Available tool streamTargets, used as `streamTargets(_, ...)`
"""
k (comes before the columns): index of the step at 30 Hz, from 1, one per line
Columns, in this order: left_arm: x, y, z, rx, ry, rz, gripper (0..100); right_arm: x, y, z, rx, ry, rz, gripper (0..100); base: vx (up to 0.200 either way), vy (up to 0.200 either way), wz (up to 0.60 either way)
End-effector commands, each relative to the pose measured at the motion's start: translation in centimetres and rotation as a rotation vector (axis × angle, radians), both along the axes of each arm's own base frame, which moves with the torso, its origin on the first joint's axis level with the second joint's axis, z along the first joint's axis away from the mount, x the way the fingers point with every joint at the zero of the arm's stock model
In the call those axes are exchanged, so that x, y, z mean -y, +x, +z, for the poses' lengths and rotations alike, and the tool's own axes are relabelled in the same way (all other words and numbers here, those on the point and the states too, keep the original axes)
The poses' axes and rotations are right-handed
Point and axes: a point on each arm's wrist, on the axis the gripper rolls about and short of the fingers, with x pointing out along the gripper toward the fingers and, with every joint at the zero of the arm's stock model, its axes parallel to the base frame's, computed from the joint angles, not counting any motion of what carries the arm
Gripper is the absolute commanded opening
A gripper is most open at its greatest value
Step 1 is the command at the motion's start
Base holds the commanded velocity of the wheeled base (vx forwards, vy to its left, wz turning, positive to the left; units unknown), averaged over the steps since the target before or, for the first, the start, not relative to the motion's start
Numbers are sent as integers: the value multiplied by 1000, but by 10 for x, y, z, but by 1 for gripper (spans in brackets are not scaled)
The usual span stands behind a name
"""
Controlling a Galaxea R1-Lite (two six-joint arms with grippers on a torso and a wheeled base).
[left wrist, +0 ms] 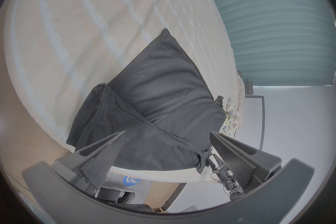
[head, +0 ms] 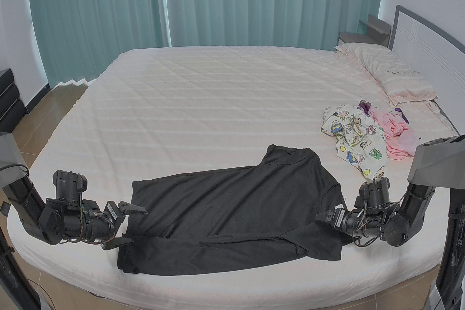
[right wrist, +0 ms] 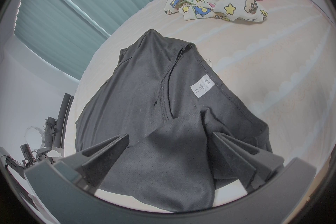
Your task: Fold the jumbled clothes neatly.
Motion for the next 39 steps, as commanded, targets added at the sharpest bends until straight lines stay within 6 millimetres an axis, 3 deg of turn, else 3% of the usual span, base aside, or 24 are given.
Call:
streamTargets(1, 0, 0, 0, -1, 0, 1, 100, -1, 3, -4, -8, 5, -1, 100, 0, 0, 0)
streamTargets(2, 0, 0, 0, -1, 0, 1, 100, -1, 3, -5, -9, 6, 0, 100, 0, 0, 0)
streamTargets(3, 0, 0, 0, -1, 0, 1, 100, -1, 3, -5, -10, 4, 2, 0, 0, 0, 0)
streamTargets(7, 0, 0, 0, -1, 0, -1, 100, 0, 7, -12, -13, -5, -2, 0, 0, 0, 0)
streamTargets(19, 0, 0, 0, -1, 0, -1, 100, 12, 13, -5, 29, 16, -50, 0, 0, 0, 0)
streamTargets(38, 0, 0, 0, 0, 0, -1, 100, 13, 26, -10, 84, 42, -35, 0, 0, 0, 0)
streamTargets(39, 0, 0, 0, 0, 0, -1, 100, 14, 26, -10, 86, 41, -35, 100, 0, 0, 0)
